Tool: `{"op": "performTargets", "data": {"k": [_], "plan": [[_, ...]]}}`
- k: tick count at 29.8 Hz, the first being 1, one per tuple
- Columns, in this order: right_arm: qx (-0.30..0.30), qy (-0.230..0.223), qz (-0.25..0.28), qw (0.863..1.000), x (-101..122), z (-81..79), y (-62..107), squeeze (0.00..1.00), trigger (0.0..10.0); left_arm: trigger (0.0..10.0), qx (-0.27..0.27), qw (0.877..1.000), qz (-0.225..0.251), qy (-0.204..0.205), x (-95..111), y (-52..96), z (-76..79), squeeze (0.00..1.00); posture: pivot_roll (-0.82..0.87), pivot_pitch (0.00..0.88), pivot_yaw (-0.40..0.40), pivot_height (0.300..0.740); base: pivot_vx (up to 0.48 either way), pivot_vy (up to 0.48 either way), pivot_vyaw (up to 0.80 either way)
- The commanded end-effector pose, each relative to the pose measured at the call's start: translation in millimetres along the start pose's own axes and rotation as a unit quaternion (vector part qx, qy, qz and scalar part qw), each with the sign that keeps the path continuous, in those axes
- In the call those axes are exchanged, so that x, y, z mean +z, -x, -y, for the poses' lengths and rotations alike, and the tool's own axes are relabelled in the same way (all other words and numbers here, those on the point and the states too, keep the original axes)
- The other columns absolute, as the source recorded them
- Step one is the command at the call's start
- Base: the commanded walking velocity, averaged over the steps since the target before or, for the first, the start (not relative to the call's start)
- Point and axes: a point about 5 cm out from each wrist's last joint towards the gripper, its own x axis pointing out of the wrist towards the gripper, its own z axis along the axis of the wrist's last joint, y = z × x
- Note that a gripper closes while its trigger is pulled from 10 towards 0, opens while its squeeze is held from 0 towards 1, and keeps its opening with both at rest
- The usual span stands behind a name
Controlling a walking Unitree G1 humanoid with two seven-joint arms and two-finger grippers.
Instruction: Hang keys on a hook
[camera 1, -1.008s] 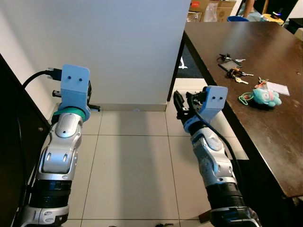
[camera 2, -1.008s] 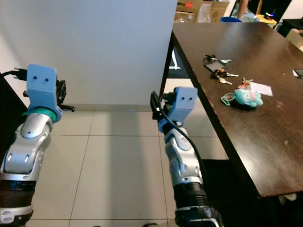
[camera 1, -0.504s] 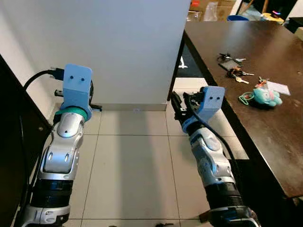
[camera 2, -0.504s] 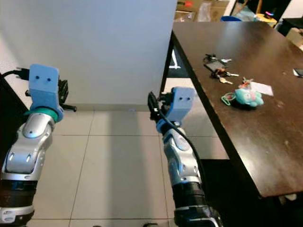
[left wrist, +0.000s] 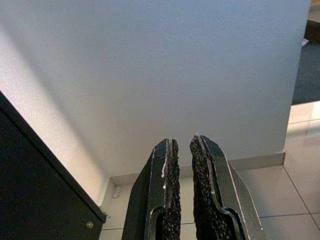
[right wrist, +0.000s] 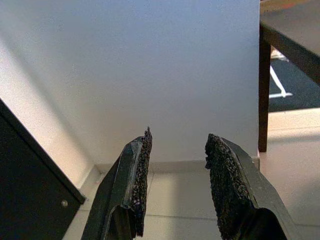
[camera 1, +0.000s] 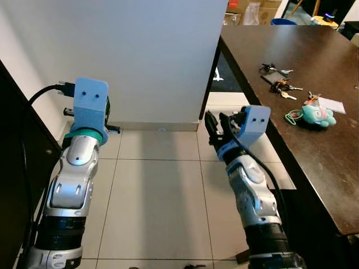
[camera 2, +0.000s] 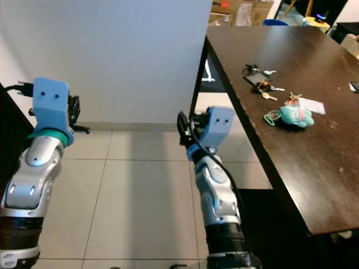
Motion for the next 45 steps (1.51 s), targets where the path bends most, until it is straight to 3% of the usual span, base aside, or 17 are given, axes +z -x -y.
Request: {"op": "performTargets", "data": {"k": [1, 9, 13, 20, 21, 23, 26, 34, 38, 40, 43, 45], "plan": [[-0.001, -0.005, -0.005, 1.000, -4, -3.9, 3.1, 0.00, 10.0, 10.0, -0.001, 1.000, -0.018, 0.002, -6, 1.6, 2.4, 0.00, 0.01, 0.058, 0.078, 0.740, 0.000, 0.000, 0.00], [0.026, -0.027, -0.003, 0.999, -3, -17.8, 3.8, 0.00, 10.0, 10.0, -0.003, 1.000, -0.024, -0.002, -11, 3.9, 2.3, 0.00, 0.02, 0.035, 0.074, 0.740, 0.000, 0.000, 0.00], [0.044, -0.015, 0.002, 0.999, -3, -24.8, 0.6, 0.00, 10.0, 10.0, -0.005, 1.000, -0.014, -0.006, -8, 3.5, 2.3, 0.00, 0.03, 0.022, 0.059, 0.740, 0.000, 0.000, 0.00], [0.039, 0.034, 0.003, 0.999, -1, -20.3, 2.0, 0.00, 10.0, 10.0, 0.013, 1.000, -0.011, -0.002, -7, 1.8, -3.0, 0.00, 0.04, 0.000, 0.028, 0.740, 0.000, 0.000, 0.00], [0.036, 0.055, 0.002, 0.998, 4, -19.7, 2.0, 0.00, 10.0, 10.0, 0.017, 1.000, -0.006, 0.000, -5, 2.3, -3.1, 0.00, 0.06, 0.000, 0.001, 0.740, 0.000, 0.000, 0.00], [0.036, 0.053, 0.004, 0.998, 10, -21.7, 0.5, 0.00, 10.0, 10.0, 0.021, 1.000, -0.003, 0.001, -3, 2.6, -3.6, 0.00, 0.06, 0.000, 0.001, 0.740, 0.000, 0.000, 0.00], [0.098, 0.058, 0.029, 0.993, 32, -48.9, -8.8, 0.00, 10.0, 10.0, 0.028, 1.000, 0.005, 0.002, 0, 4.6, -5.7, 0.00, 0.07, 0.001, -0.024, 0.740, 0.000, 0.000, 0.00], [0.113, 0.069, 0.039, 0.990, 42, -59.2, -4.5, 0.00, 10.0, 10.0, 0.033, 0.999, 0.004, 0.000, -1, 7.2, -6.4, 0.00, 0.11, 0.000, -0.038, 0.740, 0.000, 0.000, 0.00], [0.107, 0.077, 0.078, 0.988, 59, -69.5, 1.4, 0.00, 10.0, 10.0, 0.030, 0.999, 0.017, -0.006, 5, 8.2, -3.8, 0.00, 0.13, 0.000, -0.029, 0.740, 0.000, 0.000, 0.00], [0.099, 0.067, 0.098, 0.988, 70, -72.4, -1.7, 0.00, 10.0, 10.0, 0.030, 0.999, 0.021, -0.006, 9, 7.5, -2.7, 0.00, 0.15, 0.000, -0.028, 0.740, 0.000, 0.000, 0.00], [0.084, 0.014, 0.106, 0.991, 84, -80.2, -9.8, 0.00, 10.0, 10.0, 0.030, 0.999, 0.034, -0.002, 18, 4.8, 0.3, 0.00, 0.18, 0.000, -0.023, 0.740, 0.000, 0.000, 0.00], [0.094, 0.014, 0.113, 0.989, 90, -87.7, -9.1, 0.00, 10.0, 10.0, 0.030, 0.999, 0.039, 0.002, 22, 4.4, 2.0, 0.00, 0.17, 0.000, -0.020, 0.740, 0.000, 0.000, 0.00]]}}
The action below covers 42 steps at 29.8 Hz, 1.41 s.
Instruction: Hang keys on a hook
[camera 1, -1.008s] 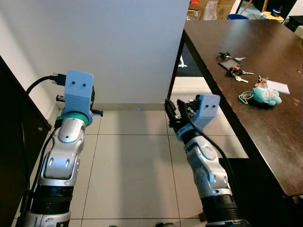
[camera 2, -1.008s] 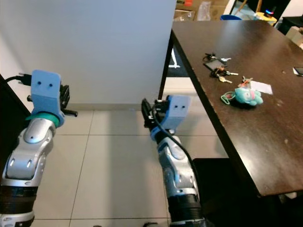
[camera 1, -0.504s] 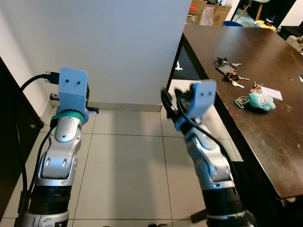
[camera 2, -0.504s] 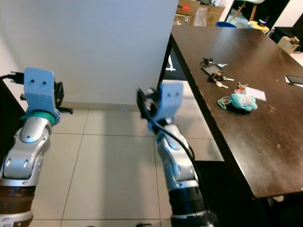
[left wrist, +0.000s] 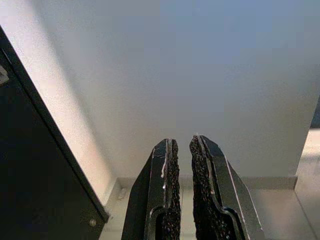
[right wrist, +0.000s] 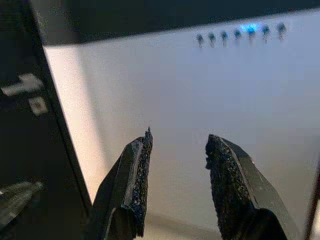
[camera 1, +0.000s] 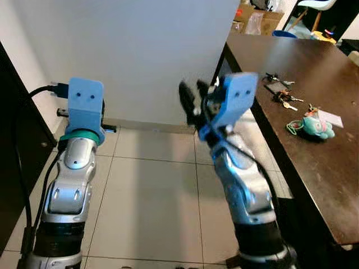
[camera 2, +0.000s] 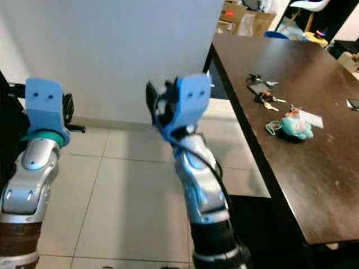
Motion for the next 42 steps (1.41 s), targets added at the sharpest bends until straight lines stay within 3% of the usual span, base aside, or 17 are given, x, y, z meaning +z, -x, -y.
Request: {"op": "performTargets", "data": {"k": [1, 3, 8, 15, 26, 33, 42], "plan": [[0.007, -0.007, 0.003, 1.000, 3, -8.3, 1.0, 0.00, 10.0, 10.0, 0.001, 1.000, 0.007, 0.002, 6, 0.4, 2.0, 0.00, 0.17, 0.000, -0.019, 0.740, 0.000, 0.000, 0.00], [0.012, 0.018, 0.004, 1.000, 1, -8.7, 3.6, 0.00, 10.0, 10.0, 0.000, 1.000, 0.009, 0.005, 8, 2.0, 2.3, 0.00, 0.16, 0.000, -0.023, 0.740, 0.000, 0.000, 0.00], [-0.009, 0.029, -0.041, 0.999, -16, 8.2, 12.7, 0.00, 10.0, 10.0, 0.005, 1.000, 0.005, 0.005, 7, 3.6, -2.0, 0.00, 0.15, 0.023, -0.042, 0.740, 0.000, 0.000, 0.00], [-0.021, 0.043, -0.074, 0.996, -29, 18.3, 17.9, 0.00, 10.0, 10.0, 0.013, 1.000, -0.006, 0.001, 2, 6.2, -8.7, 0.00, 0.15, 0.057, -0.035, 0.740, 0.000, 0.000, 0.00], [-0.039, 0.107, -0.126, 0.985, -47, 44.0, 50.0, 0.00, 10.0, 10.0, -0.005, 0.999, -0.037, -0.011, -7, 13.9, -14.1, 0.00, 0.11, 0.091, 0.039, 0.740, 0.000, 0.000, 0.00], [-0.041, 0.103, -0.152, 0.982, -62, 42.1, 60.2, 0.00, 10.0, 10.0, -0.022, 0.999, -0.045, -0.013, -10, 10.1, -9.1, 0.00, 0.11, 0.086, 0.071, 0.740, 0.000, 0.000, 0.00], [-0.027, 0.086, -0.151, 0.984, -70, 34.6, 50.6, 0.00, 10.0, 10.0, -0.028, 0.997, -0.064, -0.015, -17, 9.3, -17.0, 0.00, 0.14, 0.042, 0.075, 0.740, 0.000, 0.000, 0.00]]}}
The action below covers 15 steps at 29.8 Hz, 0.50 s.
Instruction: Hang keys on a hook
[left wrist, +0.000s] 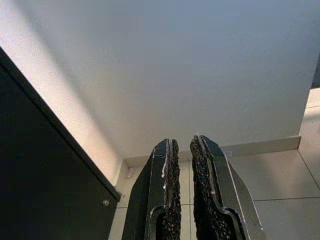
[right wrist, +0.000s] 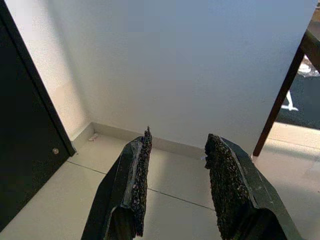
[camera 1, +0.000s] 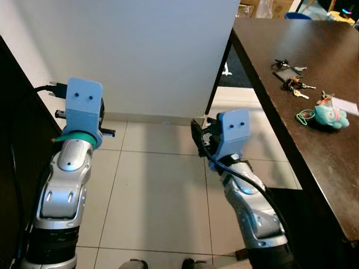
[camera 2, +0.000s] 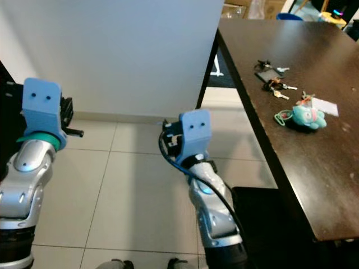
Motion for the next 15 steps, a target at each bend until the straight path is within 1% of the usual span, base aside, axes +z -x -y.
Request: {"op": "performTargets", "data": {"k": [1, 6, 8, 10, 11, 13, 15], "plan": [[0.013, 0.007, 0.005, 1.000, 0, -3.3, -2.2, 0.00, 10.0, 10.0, 0.003, 1.000, -0.021, 0.016, -7, -0.5, -3.5, 0.00, 0.14, 0.038, 0.070, 0.740, 0.000, 0.000, 0.00], [0.011, 0.019, 0.012, 1.000, 2, -0.7, -1.9, 0.00, 10.0, 10.0, 0.008, 0.999, -0.022, 0.026, -5, -2.5, -6.5, 0.00, 0.13, 0.033, 0.065, 0.740, 0.000, 0.000, 0.00], [0.012, 0.045, 0.033, 0.998, 10, 5.2, 0.1, 0.00, 10.0, 10.0, 0.006, 1.000, -0.008, -0.001, -3, 0.6, -8.3, 0.00, 0.12, 0.039, 0.057, 0.740, 0.000, 0.000, 0.00], [0.010, 0.066, 0.052, 0.996, 17, 11.4, 1.4, 0.00, 10.0, 10.0, 0.001, 1.000, 0.012, -0.027, -4, 7.5, -10.7, 0.00, 0.12, 0.043, 0.057, 0.740, 0.000, 0.000, 0.00], [0.007, 0.074, 0.058, 0.996, 19, 14.1, 1.4, 0.00, 10.0, 10.0, -0.004, 0.999, 0.017, -0.034, -5, 11.3, -10.9, 0.00, 0.12, 0.046, 0.054, 0.740, 0.000, 0.000, 0.00], [0.005, 0.080, 0.062, 0.995, 21, 15.9, 1.3, 0.00, 10.0, 10.0, -0.008, 0.999, 0.018, -0.038, -5, 13.5, -10.8, 0.00, 0.12, 0.047, 0.053, 0.740, 0.000, 0.000, 0.00], [-0.003, 0.086, 0.066, 0.994, 23, 18.9, 1.5, 0.00, 10.0, 10.0, -0.012, 0.998, 0.027, -0.052, -3, 13.8, -8.3, 0.00, 0.12, 0.046, 0.049, 0.740, 0.000, 0.000, 0.00]]}}
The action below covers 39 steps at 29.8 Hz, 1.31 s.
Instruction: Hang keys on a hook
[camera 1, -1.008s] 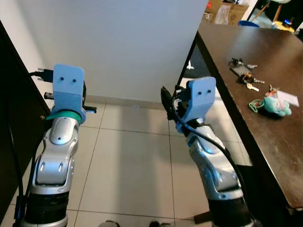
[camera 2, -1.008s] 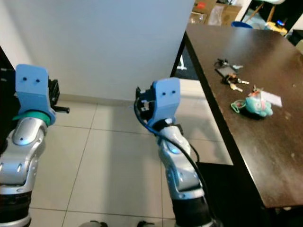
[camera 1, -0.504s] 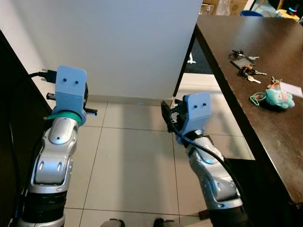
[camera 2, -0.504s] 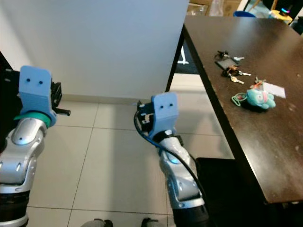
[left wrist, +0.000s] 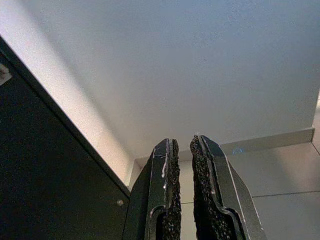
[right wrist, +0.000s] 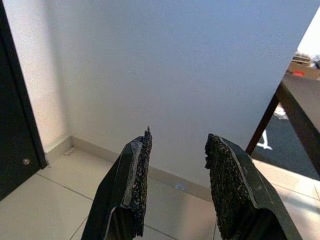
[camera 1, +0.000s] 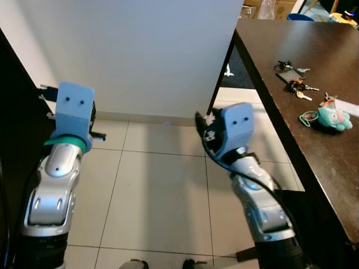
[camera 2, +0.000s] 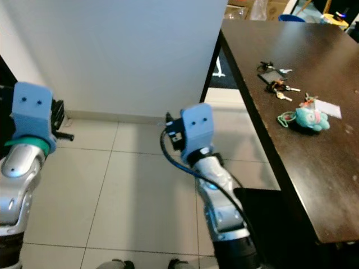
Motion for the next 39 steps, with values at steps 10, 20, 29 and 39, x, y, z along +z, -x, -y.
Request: {"op": "performTargets", "data": {"k": [10, 20, 29, 39], "plan": [[-0.038, 0.011, 0.011, 0.999, 0, 6.2, 3.4, 0.00, 10.0, 10.0, 0.030, 0.999, -0.012, -0.006, -1, -13.9, -4.6, 0.00, 0.10, 0.028, 0.063, 0.740, 0.000, 0.000, 0.00], [-0.025, -0.018, 0.013, 0.999, -3, -3.0, -0.5, 0.00, 10.0, 10.0, 0.042, 0.998, -0.007, 0.044, 3, -14.0, -6.0, 0.00, 0.11, 0.027, 0.062, 0.740, 0.000, 0.000, 0.00], [-0.017, -0.028, 0.017, 0.999, -4, -8.6, 1.2, 0.00, 10.0, 10.0, 0.034, 0.998, 0.005, 0.054, 5, -16.2, 1.6, 0.00, 0.10, 0.018, 0.075, 0.740, 0.108, 0.000, 0.00], [-0.010, -0.030, 0.016, 0.999, -6, -12.4, 0.8, 0.00, 10.0, 10.0, 0.031, 0.998, 0.007, 0.051, 5, -15.2, 3.0, 0.00, 0.10, 0.011, 0.080, 0.740, 0.357, 0.000, 0.00]]}}
